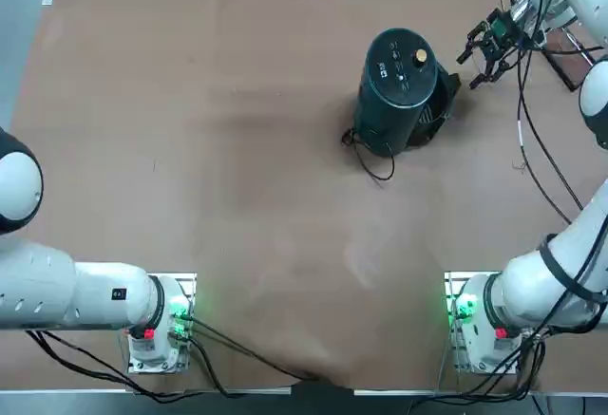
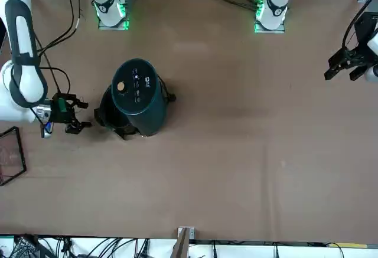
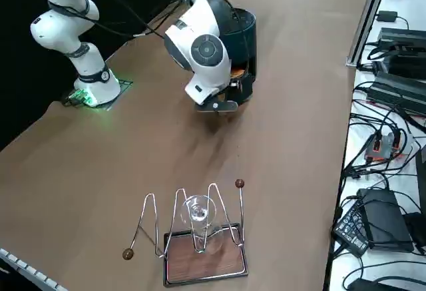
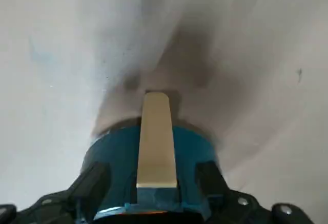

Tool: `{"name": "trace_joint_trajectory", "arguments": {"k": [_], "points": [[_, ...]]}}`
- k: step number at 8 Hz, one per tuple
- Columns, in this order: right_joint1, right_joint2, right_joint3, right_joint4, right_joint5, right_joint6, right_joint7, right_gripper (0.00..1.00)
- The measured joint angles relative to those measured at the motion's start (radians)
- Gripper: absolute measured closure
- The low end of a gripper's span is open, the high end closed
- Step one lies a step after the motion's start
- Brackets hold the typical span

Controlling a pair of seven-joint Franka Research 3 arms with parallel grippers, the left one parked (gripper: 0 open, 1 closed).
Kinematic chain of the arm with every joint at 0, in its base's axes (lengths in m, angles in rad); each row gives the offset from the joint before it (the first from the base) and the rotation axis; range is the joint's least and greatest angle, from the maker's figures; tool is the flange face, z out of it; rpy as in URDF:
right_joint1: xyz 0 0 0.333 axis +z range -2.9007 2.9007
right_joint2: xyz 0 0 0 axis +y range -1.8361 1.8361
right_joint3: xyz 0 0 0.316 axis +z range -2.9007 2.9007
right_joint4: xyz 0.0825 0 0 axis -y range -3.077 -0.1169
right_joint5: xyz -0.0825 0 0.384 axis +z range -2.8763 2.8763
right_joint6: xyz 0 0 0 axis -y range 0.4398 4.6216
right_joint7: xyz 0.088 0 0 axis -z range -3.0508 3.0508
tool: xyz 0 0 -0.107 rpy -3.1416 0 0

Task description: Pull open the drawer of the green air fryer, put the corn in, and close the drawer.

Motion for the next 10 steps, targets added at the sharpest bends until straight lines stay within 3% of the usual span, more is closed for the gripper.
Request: {"name": "trace_joint_trajectory", "arguments": {"k": [10], "points": [[0.029, 0.010, 0.011, -0.064, 0.031, 0.099, 0.047, 0.03]]}}
